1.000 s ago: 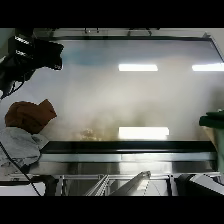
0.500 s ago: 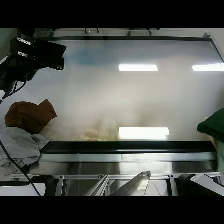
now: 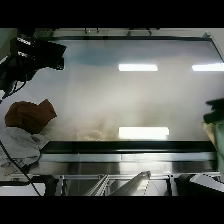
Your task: Fold the shirts.
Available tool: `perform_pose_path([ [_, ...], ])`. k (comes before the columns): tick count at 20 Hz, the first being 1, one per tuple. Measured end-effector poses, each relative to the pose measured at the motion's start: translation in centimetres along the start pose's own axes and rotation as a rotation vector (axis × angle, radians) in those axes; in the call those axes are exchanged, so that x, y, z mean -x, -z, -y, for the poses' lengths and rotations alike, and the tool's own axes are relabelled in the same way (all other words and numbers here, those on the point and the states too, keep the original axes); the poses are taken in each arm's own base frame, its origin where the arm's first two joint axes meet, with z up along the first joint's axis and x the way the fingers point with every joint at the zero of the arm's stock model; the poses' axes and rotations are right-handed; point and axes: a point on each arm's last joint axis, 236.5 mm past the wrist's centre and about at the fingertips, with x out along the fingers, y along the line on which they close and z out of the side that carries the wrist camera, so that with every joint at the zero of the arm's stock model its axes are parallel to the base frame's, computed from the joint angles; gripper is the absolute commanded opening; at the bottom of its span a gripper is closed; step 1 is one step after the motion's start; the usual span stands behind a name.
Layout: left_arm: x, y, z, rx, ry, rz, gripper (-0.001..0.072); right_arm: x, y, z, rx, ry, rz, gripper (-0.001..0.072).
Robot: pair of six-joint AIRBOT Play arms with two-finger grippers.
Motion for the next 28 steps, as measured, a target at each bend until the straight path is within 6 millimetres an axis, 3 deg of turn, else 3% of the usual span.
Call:
perform_pose_path([
  [3, 0.0, 0.0, 0.0, 0.000, 0.000, 0.000, 0.0022, 1.0, -2.1, -3.0, 0.053, -0.070, 0.055, 0.0013],
  [4, 0.0, 0.0, 0.0, 0.001, 0.000, 0.000, 0.0022, 1.2, -2.2, -3.1, 0.061, -0.064, 0.051, 0.0013],
  [6, 0.0, 0.0, 0.0, 0.003, 0.000, 0.000, 0.0022, 1.3, -1.5, -1.2, 0.069, 0.023, 0.014, 0.0012],
  [9, 0.0, 0.0, 0.0, 0.003, 0.000, 0.000, 0.0023, 2.1, 0.1, 4.9, 0.077, 0.275, -0.063, 0.0010],
  [13, 0.0, 0.0, 0.0, 0.003, -0.001, -0.001, 0.0022, 4.9, 4.1, 14.5, 0.009, 0.620, -0.169, 0.0010],
  [15, 0.0, 0.0, 0.0, 0.003, -0.001, -0.001, 0.0022, 6.3, 6.6, 18.1, -0.052, 0.725, -0.194, 0.0011],
  [18, 0.0, 0.0, 0.0, 0.003, -0.001, -0.001, 0.0022, 7.9, 9.6, 21.9, -0.125, 0.818, -0.213, 0.0015],
  [19, 0.0, 0.0, 0.0, 0.003, -0.001, -0.001, 0.0023, 8.1, 10.4, 22.8, -0.143, 0.835, -0.225, 0.0038],
  [21, 0.0, 0.0, 0.0, 0.003, -0.001, -0.001, 0.0023, 8.6, 11.8, 24.3, -0.170, 0.870, -0.248, 0.0436],
  [22, 0.0, 0.0, 0.0, 0.003, -0.001, -0.001, 0.0023, 8.9, 12.3, 24.9, -0.177, 0.885, -0.263, 0.0480],
  [28, 0.0, 0.0, 0.0, 0.003, -0.001, -0.001, 0.0023, 9.5, 14.4, 26.2, -0.207, 0.920, -0.345, 0.0478],
])
